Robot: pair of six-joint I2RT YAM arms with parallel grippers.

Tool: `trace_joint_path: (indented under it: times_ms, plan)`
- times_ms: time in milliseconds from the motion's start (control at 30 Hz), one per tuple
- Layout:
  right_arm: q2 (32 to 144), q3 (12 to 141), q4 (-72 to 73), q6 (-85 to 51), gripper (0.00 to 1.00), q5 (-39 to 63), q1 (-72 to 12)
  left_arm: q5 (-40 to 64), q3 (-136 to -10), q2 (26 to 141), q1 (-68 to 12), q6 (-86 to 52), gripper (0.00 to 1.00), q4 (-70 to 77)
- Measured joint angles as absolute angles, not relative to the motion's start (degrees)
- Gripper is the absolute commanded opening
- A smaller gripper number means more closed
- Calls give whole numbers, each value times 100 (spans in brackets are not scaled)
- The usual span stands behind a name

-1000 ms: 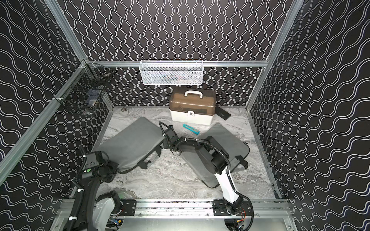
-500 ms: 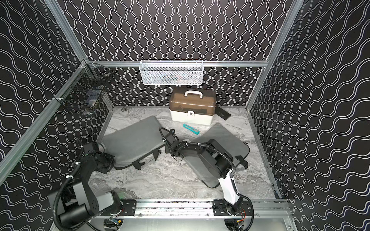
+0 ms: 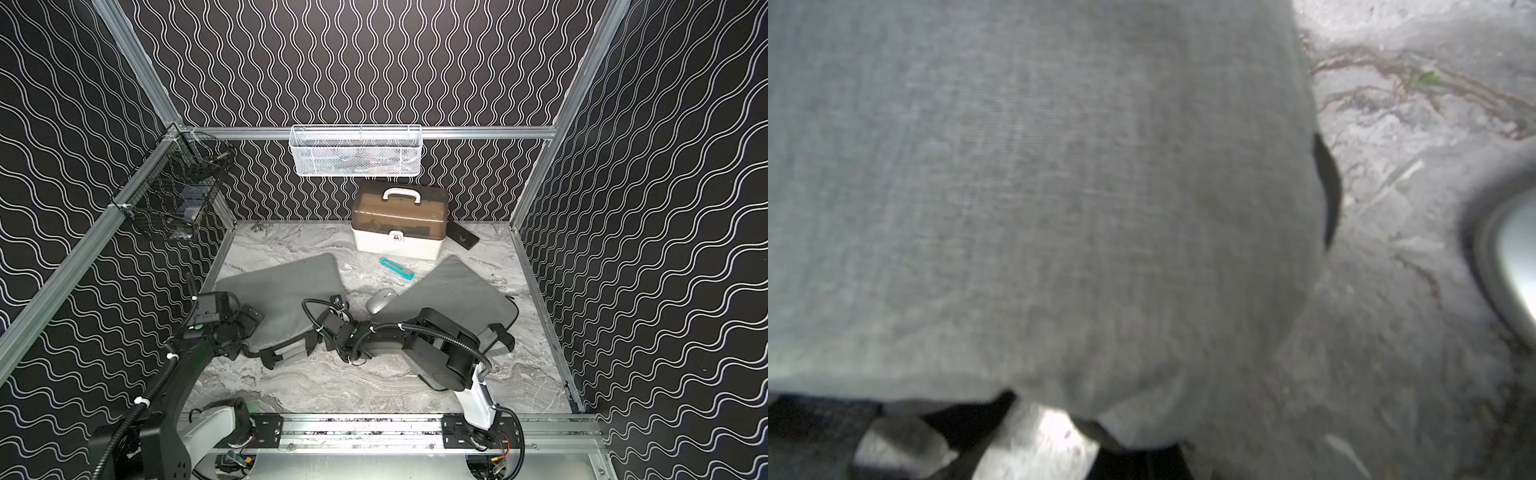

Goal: Put the mouse into the laptop bag
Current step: Zip the zipper on the zippered laptop bag.

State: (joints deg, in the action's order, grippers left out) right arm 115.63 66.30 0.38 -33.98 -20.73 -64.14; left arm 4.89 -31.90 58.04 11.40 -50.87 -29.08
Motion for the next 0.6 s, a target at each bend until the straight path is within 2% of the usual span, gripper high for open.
trace_joint_path:
  times_ms: [300, 500, 600]
  plan:
    - [11408, 6305, 486, -3111, 0, -1839, -6571, 794, -2488, 5142, 790, -5194, 99, -2462]
    - [11445, 6370, 539, -2932, 0, -1579, -6617, 764, -2561, 4644, 775, -5280, 99, -3177]
    - [11421, 6322, 600, -2884, 0, -1500, -6683, 613, -2541, 4746, 768, -5358, 97, -3260]
